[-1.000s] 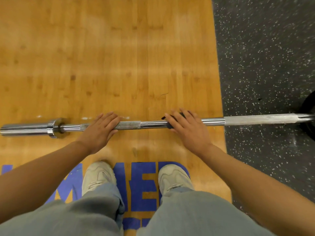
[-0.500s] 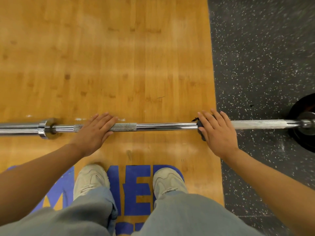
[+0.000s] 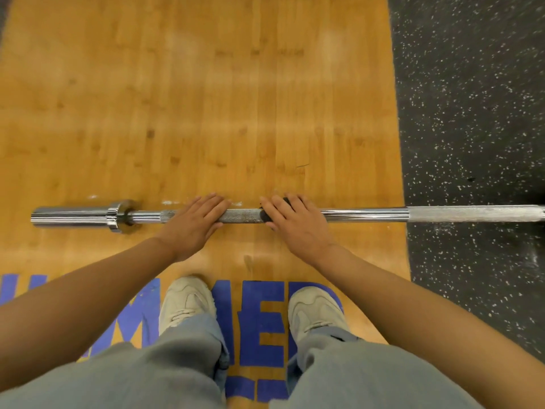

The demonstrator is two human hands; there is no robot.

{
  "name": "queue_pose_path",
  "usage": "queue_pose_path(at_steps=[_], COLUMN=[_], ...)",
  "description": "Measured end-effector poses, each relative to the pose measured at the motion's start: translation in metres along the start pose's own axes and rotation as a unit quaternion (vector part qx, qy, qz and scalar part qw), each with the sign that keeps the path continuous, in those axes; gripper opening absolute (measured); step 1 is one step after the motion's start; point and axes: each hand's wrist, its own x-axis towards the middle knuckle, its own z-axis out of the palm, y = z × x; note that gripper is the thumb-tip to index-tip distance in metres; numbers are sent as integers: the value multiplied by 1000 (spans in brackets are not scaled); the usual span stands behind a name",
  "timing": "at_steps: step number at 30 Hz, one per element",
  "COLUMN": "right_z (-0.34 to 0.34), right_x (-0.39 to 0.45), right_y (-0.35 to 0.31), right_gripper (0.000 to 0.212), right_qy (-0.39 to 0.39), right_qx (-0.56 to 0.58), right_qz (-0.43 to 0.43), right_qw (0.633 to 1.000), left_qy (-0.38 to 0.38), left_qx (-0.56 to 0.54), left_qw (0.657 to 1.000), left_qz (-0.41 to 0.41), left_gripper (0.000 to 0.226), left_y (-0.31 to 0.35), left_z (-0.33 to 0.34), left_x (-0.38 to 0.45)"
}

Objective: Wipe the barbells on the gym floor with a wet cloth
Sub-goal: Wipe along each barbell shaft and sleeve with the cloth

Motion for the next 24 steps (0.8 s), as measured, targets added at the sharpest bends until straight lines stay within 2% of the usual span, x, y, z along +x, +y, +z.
queue_pose_path(at_steps=[2, 7, 9, 13, 16, 20, 24], right_z=[3, 0, -3, -9, -11, -16, -14], right_x=[-15, -55, -61, -65, -76, -102, -128], right_y=[19, 67, 76, 86, 102, 133, 155], right_gripper=[47, 45, 44, 42, 43, 43, 43], right_qy=[32, 71, 72, 71, 85, 105, 121], right_qx=[-16, -50, -45, -12, -14, -21, -24], right_qz=[-30, -19, -22, -32, -30, -10, 28], right_qw=[999, 996, 996, 997, 996, 994, 992], left_qy=[0, -18, -13, 4, 20, 6, -39], left_qx=[-1, -19, -18, -15, -9, 1, 18], left_qw=[1000, 999, 1000, 998, 995, 989, 982], left_qz=[-8, -38, -6, 61, 96, 147, 182], left_gripper=[68, 82, 81, 62, 59, 65, 83], left_y=[3, 22, 38, 80, 108, 137, 162], left_z=[-1, -4, -10, -21, -24, -26, -30], left_x=[0, 3, 10, 33, 55, 84, 106])
